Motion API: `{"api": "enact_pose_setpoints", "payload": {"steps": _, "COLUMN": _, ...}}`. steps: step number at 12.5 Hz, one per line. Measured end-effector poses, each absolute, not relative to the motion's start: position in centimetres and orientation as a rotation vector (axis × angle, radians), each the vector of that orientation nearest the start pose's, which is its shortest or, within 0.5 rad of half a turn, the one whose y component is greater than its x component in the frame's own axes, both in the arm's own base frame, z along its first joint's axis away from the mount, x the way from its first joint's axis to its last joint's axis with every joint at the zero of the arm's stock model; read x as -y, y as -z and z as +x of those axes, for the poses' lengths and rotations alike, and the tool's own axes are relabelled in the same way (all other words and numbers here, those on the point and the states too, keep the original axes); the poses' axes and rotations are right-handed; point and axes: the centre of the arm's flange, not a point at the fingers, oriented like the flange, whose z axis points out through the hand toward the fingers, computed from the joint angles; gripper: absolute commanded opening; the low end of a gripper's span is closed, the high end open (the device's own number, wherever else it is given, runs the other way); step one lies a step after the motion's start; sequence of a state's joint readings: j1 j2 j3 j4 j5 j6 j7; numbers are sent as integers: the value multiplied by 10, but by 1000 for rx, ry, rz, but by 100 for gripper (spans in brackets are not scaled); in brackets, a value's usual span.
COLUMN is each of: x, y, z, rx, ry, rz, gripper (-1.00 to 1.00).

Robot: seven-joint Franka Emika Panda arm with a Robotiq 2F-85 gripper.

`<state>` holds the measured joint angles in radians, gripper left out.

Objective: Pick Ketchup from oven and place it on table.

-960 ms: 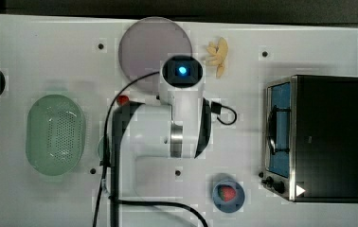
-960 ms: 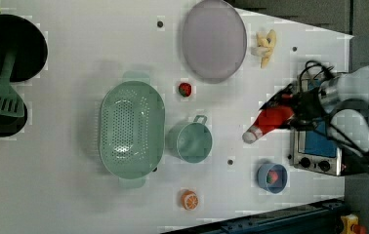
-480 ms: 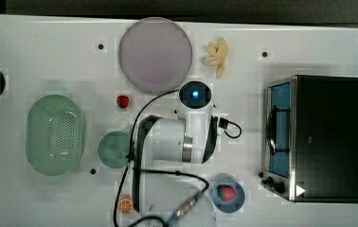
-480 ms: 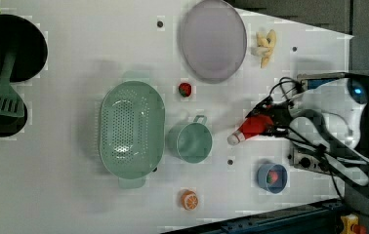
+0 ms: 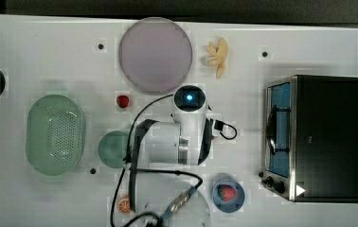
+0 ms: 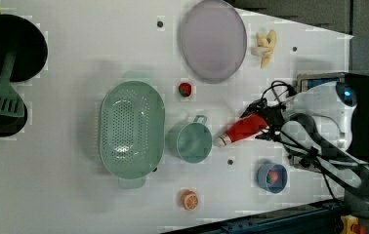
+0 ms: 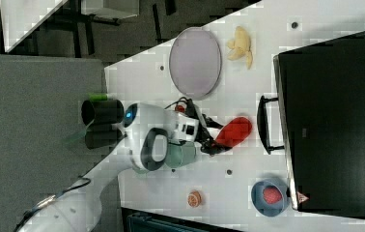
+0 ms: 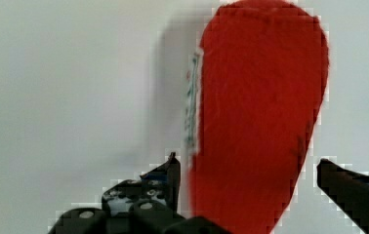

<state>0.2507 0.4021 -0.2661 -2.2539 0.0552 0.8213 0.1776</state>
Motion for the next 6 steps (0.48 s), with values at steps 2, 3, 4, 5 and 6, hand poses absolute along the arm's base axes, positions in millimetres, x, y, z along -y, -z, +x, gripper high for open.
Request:
{"api": "enact_pose_setpoints", "payload": {"steps": 2, "x": 0, "y": -229, "z": 529, "rx": -1555, "ry": -240, "rz": -2860, "gripper": 100}}
{"api": "enact_pose_setpoints", "payload": {"steps": 3, "x": -7, "y": -271, "z": 541, "rx": -1532, "ry": -184, "rz": -2825, "gripper": 100}}
{"api": "enact_pose_setpoints", "payload": {"steps": 4, "x": -11, "y": -322, "z": 554, "rx": -1509, "ry": -117, "rz": -2781, "gripper": 100}}
{"api": "enact_pose_setpoints", "payload": {"steps": 5, "x": -14, "y": -378, "z": 567, "rx": -1488, "ry": -80, "rz": -2752, "gripper": 100}}
{"api": "enact_pose_setpoints", "payload": {"steps": 6, "x": -13, "y": -434, "z": 573, "rx": -1475, "ry": -60, "rz": -2719, "gripper": 100}}
